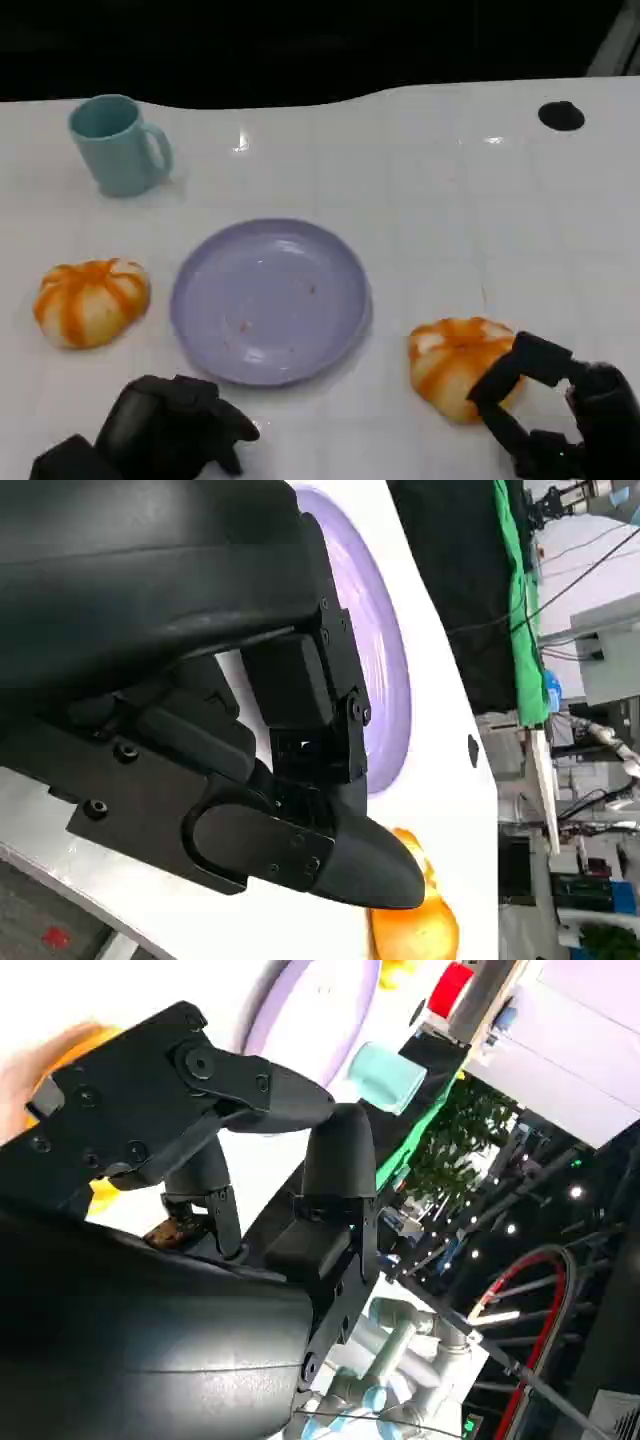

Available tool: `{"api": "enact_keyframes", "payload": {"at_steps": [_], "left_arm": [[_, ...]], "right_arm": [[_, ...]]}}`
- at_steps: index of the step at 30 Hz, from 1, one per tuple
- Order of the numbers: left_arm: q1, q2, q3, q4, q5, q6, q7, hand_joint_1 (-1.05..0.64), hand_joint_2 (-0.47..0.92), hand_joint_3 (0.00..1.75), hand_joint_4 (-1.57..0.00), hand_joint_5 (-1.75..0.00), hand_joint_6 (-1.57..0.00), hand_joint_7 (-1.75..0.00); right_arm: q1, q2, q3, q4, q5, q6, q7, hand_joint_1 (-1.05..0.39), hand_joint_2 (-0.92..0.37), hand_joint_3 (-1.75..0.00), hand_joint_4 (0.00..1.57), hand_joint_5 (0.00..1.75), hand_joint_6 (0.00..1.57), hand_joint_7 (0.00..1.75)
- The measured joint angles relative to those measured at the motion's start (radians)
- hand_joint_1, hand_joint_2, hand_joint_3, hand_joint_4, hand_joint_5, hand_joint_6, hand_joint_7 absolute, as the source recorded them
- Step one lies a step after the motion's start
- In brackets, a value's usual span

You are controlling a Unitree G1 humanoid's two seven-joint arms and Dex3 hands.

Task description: Grasp the bread from the table and place it into the plate.

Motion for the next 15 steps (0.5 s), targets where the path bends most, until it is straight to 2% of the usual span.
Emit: {"api": "enact_keyframes", "payload": {"at_steps": [8,15], "left_arm": [[0.0,0.0,0.0,0.0,0.0,0.0,0.0,-1.05,0.92,0.15,-1.25,-1.11,-1.41,-0.52],[-0.001,0.0,0.0,0.0,0.002,0.001,0.001,-1.05,0.92,0.15,-1.25,-1.12,-1.41,-0.53]], "right_arm": [[-0.001,0.0,0.0,0.0,0.004,0.0,0.0,-0.32,-0.58,-0.85,0.7,1.51,0.74,1.29],[-0.003,0.0,0.0,0.01,0.006,-0.014,0.0,-0.33,-0.62,-0.76,0.69,1.5,0.75,1.24]]}}
